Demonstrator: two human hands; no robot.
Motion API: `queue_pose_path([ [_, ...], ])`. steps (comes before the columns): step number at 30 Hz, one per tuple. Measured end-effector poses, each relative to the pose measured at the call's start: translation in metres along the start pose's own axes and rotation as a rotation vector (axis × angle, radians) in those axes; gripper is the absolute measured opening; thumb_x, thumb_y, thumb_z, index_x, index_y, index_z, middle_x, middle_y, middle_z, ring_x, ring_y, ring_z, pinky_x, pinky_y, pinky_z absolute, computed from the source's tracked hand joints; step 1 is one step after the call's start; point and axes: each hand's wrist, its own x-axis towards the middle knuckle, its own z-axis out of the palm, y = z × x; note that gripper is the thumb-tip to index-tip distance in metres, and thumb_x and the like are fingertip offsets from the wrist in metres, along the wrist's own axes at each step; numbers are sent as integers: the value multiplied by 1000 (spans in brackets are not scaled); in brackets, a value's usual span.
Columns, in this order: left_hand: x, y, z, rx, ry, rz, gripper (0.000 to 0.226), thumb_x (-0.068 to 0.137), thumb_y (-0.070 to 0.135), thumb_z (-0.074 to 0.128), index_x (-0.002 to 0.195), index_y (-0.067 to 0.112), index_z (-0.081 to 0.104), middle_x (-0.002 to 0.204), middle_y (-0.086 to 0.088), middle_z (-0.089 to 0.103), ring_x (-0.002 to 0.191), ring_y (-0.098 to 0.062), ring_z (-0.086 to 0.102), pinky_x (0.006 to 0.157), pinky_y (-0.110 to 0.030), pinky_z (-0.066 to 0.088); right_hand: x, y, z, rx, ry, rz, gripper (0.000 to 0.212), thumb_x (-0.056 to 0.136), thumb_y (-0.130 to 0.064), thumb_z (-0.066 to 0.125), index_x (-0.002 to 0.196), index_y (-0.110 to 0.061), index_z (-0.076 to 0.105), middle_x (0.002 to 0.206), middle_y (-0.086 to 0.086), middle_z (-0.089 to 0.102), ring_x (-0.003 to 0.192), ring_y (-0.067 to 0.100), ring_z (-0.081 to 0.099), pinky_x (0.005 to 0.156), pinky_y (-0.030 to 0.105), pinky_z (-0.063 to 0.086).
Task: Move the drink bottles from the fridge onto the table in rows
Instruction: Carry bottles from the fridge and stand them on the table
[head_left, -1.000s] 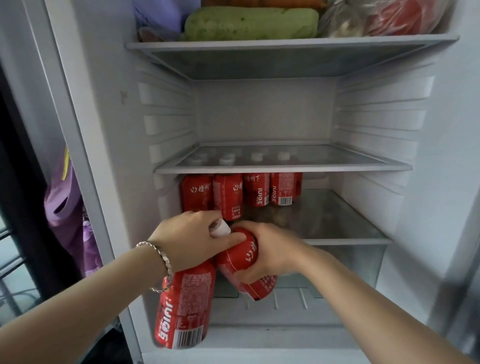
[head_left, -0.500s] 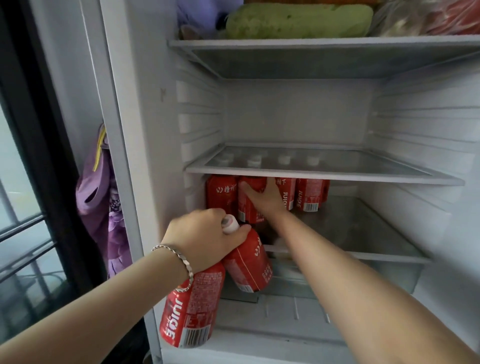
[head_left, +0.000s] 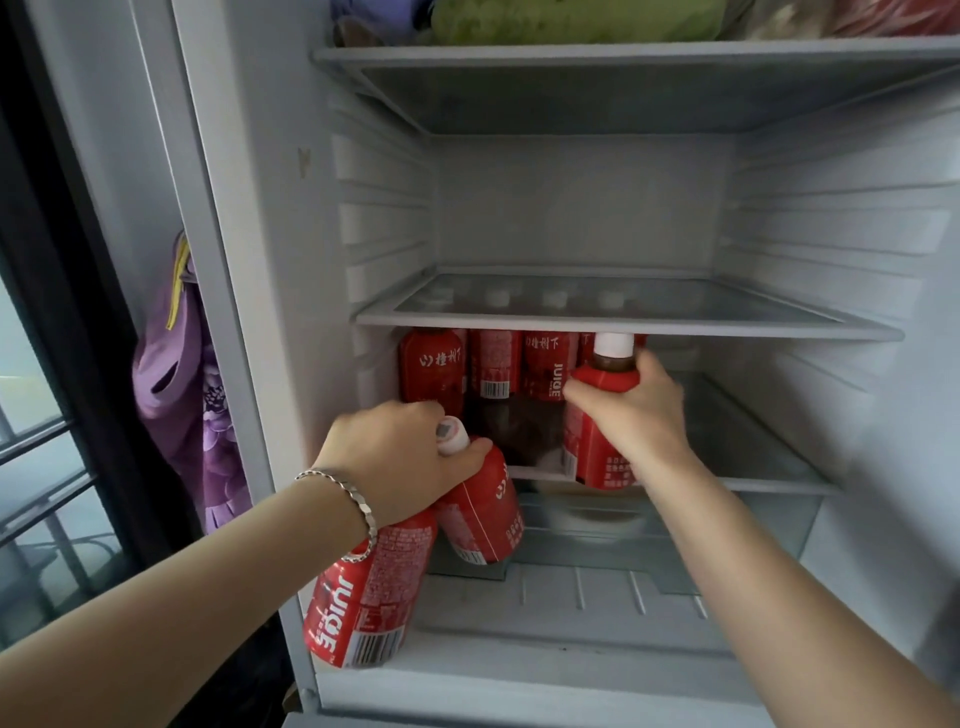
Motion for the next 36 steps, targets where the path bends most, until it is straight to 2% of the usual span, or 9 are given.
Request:
queue_pose_path([
  [4, 0, 4, 2, -8, -25, 25, 52, 74, 76, 32, 70, 27, 48, 65, 12, 52, 58, -8, 49, 51, -23, 35, -4, -3, -7, -126, 244, -32, 47, 75, -53, 66, 101, -16, 56, 118, 13, 44, 119, 34, 39, 95, 47, 39],
  [8, -1, 5, 1, -24, -46, 47, 52, 74, 76, 33, 66, 26, 45, 63, 12, 50, 56, -7, 48, 52, -23, 37, -12, -11, -12, -345, 377, -302, 37, 82, -49, 59, 84, -12, 59, 84, 0, 49, 88, 27, 55, 67, 32, 38],
  [14, -9, 1, -3, -14, -109, 139, 49, 76, 74, 32, 66, 27, 42, 66, 12, 49, 61, -11, 50, 54, -25, 36, -40, -12, -19, -499, 341, -466, 22, 78, -38, 65, 76, -20, 53, 71, -7, 50, 60, 15, 45, 48, 22, 24],
  [18, -33, -1, -9, 46, -96, 122, 49, 76, 74, 33, 68, 26, 43, 66, 10, 49, 60, -14, 49, 55, -25, 35, -65, -21, -17, -590, 146, -573, 22, 77, -42, 63, 73, -26, 48, 66, -13, 46, 61, 13, 46, 48, 17, 25],
  [21, -67, -6, -19, 61, -105, 41, 48, 76, 74, 32, 71, 27, 43, 66, 9, 48, 60, -14, 48, 57, -25, 36, -85, -28, -6, -677, -129, -690, 25, 77, -45, 62, 70, -24, 50, 70, -12, 51, 64, 14, 53, 49, 22, 35],
  [25, -126, -16, -34, 116, -102, -112, 52, 76, 74, 32, 59, 25, 32, 60, 10, 42, 59, -16, 43, 58, -26, 34, -121, -32, 21, -761, -473, -821, 31, 73, -47, 58, 63, -25, 39, 68, -10, 43, 65, 17, 46, 45, 24, 21],
  [31, -255, -32, -59, 243, -215, -409, 51, 78, 70, 30, 60, 23, 30, 53, 9, 37, 54, -16, 44, 54, -27, 32, -216, -19, 67, -623, -899, -1021, 26, 75, -51, 60, 76, -29, 47, 79, -10, 50, 71, 16, 49, 49, 23, 26],
  [34, -333, -31, -76, 311, -285, -568, 49, 78, 69, 31, 64, 22, 32, 61, 6, 51, 67, -22, 59, 56, -28, 34, -276, -18, 84, -537, -1053, -1133, 26, 77, -50, 58, 82, -28, 45, 93, -7, 55, 93, 19, 54, 58, 25, 29],
  [36, -388, -26, -89, 379, -317, -678, 48, 78, 68, 34, 72, 21, 40, 81, 1, 66, 78, -24, 65, 61, -29, 38, -322, -21, 93, -491, -1140, -1228, 27, 79, -50, 56, 89, -26, 52, 104, -4, 59, 103, 19, 55, 69, 28, 35],
])
